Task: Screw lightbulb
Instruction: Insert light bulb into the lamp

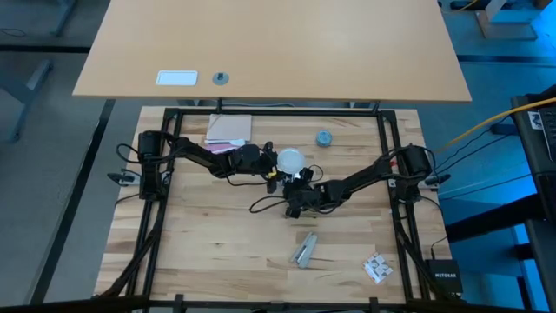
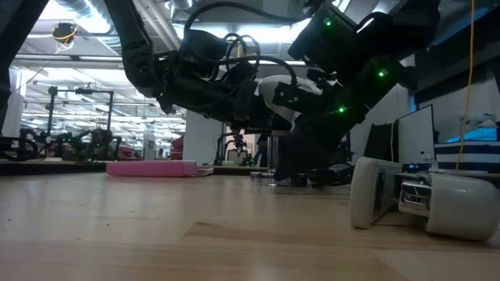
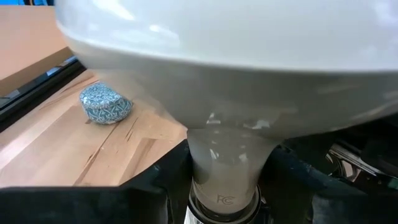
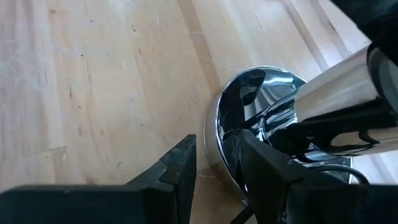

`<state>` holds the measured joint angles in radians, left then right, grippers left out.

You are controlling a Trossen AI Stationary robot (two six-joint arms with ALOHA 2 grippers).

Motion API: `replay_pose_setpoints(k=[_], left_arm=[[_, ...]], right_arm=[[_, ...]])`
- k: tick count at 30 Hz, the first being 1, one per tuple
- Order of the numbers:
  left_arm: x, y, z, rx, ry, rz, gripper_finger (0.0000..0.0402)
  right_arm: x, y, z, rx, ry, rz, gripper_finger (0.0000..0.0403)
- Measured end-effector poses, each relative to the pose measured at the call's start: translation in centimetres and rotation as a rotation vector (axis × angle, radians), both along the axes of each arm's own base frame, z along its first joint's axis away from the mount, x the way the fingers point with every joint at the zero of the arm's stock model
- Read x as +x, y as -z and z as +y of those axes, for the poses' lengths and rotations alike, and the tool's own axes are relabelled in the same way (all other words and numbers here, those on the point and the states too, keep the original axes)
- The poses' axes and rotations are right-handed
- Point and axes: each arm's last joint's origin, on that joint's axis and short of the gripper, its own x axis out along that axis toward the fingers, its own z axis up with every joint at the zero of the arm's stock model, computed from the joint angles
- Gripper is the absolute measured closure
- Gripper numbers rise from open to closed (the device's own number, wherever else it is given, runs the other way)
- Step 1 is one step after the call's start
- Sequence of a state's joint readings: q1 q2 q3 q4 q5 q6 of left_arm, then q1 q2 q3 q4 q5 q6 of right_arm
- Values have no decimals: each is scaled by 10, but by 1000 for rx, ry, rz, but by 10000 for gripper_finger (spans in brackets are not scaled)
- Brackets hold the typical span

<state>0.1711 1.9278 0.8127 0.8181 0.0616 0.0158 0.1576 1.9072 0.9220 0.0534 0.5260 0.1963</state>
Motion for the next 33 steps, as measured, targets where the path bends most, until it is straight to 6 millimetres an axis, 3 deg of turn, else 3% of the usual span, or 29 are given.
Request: replay_pose_setpoints(k=[15,19,26,33], left_arm=[[-1,1,0,-4,7,28,247],[-1,2,-1,-5,7,31,247],[-1,2,-1,-9,4,31,247],[0,3,-8,-27,44,31,247]], right_arm=[[-8,4,-1,86,142,21,280],[-15,3,-3,82,217,43,297],[-18,1,-5,2,232,56,350],[-30,6,-13,-205,320,129,374]])
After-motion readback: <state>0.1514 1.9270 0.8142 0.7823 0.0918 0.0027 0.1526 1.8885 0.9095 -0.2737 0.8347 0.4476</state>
